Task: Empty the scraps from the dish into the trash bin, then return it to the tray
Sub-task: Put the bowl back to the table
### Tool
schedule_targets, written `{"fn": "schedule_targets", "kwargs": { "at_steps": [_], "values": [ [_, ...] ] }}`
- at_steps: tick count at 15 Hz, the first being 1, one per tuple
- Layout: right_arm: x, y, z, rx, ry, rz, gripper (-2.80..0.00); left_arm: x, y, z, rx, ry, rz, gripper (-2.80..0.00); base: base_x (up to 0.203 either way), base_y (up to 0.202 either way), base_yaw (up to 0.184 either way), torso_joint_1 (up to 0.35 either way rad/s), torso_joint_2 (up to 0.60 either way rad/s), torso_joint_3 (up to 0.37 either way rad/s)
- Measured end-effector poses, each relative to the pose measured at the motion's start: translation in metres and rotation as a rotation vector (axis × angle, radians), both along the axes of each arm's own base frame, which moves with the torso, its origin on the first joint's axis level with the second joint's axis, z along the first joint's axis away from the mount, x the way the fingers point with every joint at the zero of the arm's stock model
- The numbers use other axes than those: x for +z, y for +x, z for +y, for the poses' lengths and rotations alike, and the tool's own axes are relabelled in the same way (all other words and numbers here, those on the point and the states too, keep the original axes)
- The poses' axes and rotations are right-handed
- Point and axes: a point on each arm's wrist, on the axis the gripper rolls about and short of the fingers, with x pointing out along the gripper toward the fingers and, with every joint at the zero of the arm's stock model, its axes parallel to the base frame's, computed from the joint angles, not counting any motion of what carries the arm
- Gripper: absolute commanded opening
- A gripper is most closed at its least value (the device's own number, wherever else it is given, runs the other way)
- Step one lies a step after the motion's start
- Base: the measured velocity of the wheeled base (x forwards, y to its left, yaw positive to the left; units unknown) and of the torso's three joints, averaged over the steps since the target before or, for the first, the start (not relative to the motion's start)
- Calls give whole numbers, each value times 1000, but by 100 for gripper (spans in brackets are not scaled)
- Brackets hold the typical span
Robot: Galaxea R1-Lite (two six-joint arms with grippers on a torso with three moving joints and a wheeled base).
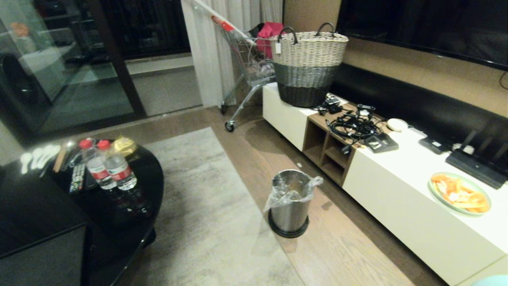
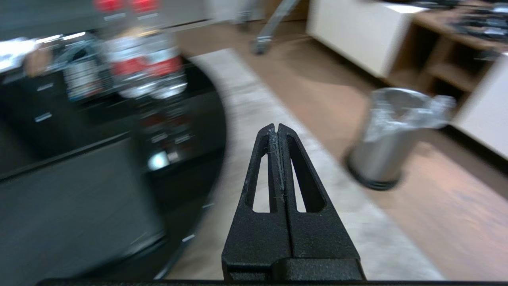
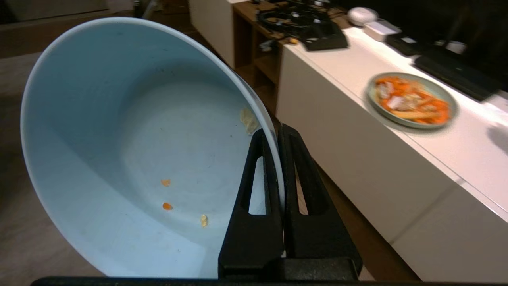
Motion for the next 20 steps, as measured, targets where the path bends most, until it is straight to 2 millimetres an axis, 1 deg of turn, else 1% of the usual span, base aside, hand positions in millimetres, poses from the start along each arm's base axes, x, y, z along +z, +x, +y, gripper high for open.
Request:
{"fn": "schedule_targets", "kwargs": {
  "at_steps": [20],
  "values": [
    [0,0,0,0,-1,0,-280,0,0,0,0,0,0,-280,0,-11,166,2,2,2]
  ]
}}
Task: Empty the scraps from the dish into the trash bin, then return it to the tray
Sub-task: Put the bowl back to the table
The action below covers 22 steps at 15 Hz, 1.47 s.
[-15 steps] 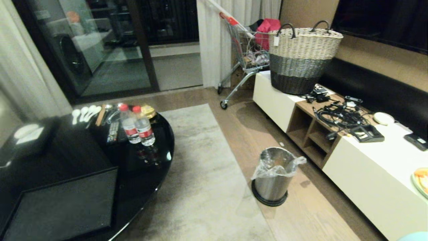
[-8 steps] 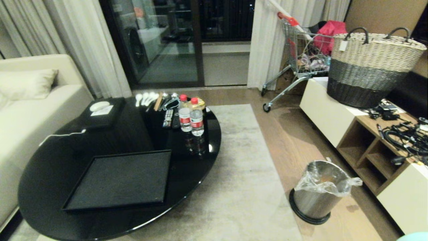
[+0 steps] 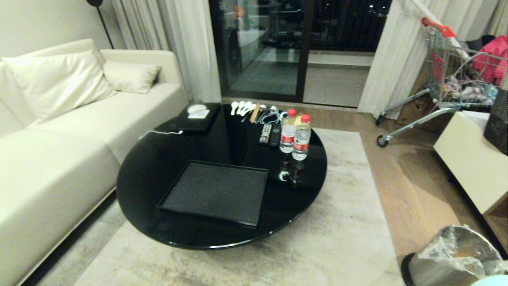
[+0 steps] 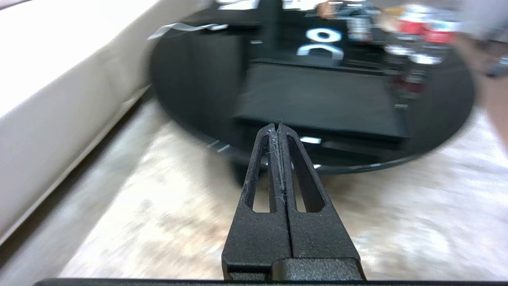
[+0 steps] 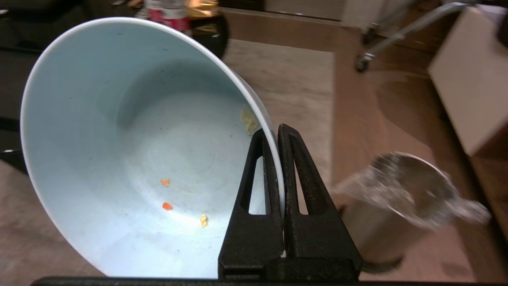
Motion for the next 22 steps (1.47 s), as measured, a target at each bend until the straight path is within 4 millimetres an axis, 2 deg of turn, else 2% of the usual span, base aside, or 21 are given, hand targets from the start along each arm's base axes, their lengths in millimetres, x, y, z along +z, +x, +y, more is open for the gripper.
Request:
{"fn": "schedule_targets", "kwargs": {
  "at_steps": [6,15,22],
  "values": [
    [0,0,0,1,-1,-1,-280,0,0,0,0,0,0,-280,-2,-9,153,2,2,2],
    [0,0,0,1,0,1,-280,0,0,0,0,0,0,-280,0,0,7,2,0,0],
    [0,0,0,2,0,0,-280,0,0,0,0,0,0,-280,175,0,-1,3,1,3]
  ]
}}
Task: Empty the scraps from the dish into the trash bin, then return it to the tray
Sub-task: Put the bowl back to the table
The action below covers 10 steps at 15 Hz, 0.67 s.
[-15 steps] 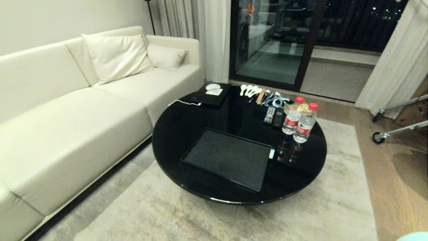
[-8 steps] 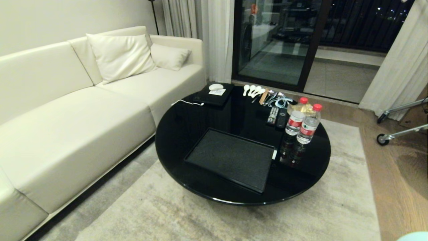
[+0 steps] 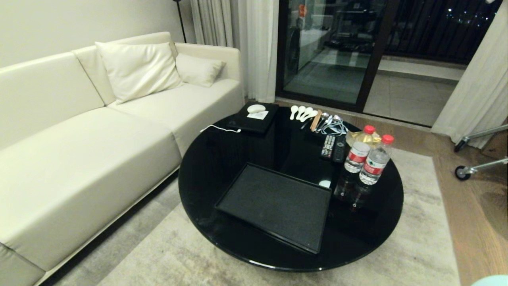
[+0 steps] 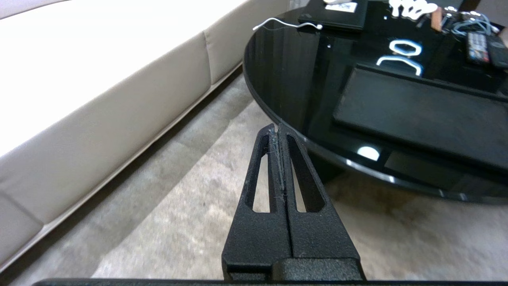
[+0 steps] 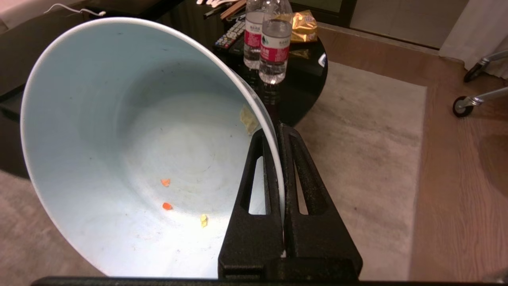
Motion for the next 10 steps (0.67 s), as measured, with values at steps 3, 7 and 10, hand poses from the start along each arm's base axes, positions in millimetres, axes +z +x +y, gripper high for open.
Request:
{"fn": "schedule_targets", "kwargs": {
  "at_steps": [3,7,10],
  "values": [
    [0,0,0,0,0,0,-280,0,0,0,0,1,0,-280,138,0,2,10,4,0],
    [0,0,0,0,0,0,-280,0,0,0,0,1,0,-280,0,0,0,0,0,0],
    [0,0,0,0,-3,-1,-280,0,0,0,0,1,0,-280,0,0,0,0,0,0]
  ]
}}
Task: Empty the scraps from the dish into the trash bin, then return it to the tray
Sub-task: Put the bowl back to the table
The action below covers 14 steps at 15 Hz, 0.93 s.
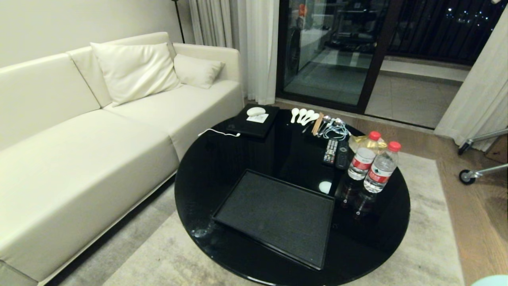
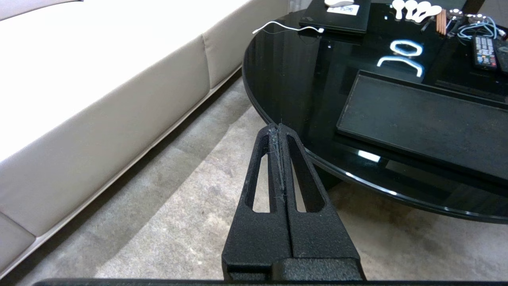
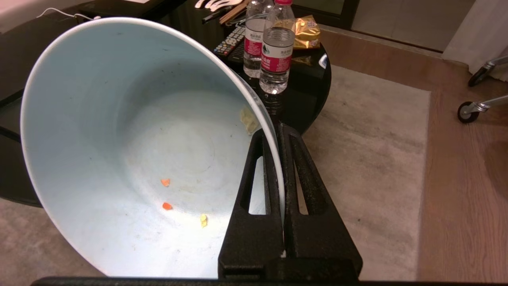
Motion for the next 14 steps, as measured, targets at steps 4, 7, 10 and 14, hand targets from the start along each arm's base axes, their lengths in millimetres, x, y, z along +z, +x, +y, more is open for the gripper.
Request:
{"fn": "schedule_targets", "kwargs": {
  "at_steps": [4,7,10,14],
  "values": [
    [0,0,0,7,-24,1,-280,0,0,0,0,0,0,-280,0,0,0,0,0,0],
    [9,-2,1,43,-23,-35,-280,0,0,0,0,0,0,-280,0,0,0,0,0,0],
    [32,-8,3,112,-38,-77,-280,0,0,0,0,0,0,-280,0,0,0,0,0,0],
    [76,2,4,197,-101,-41,-280,0,0,0,0,0,0,-280,0,0,0,0,0,0]
  ]
}}
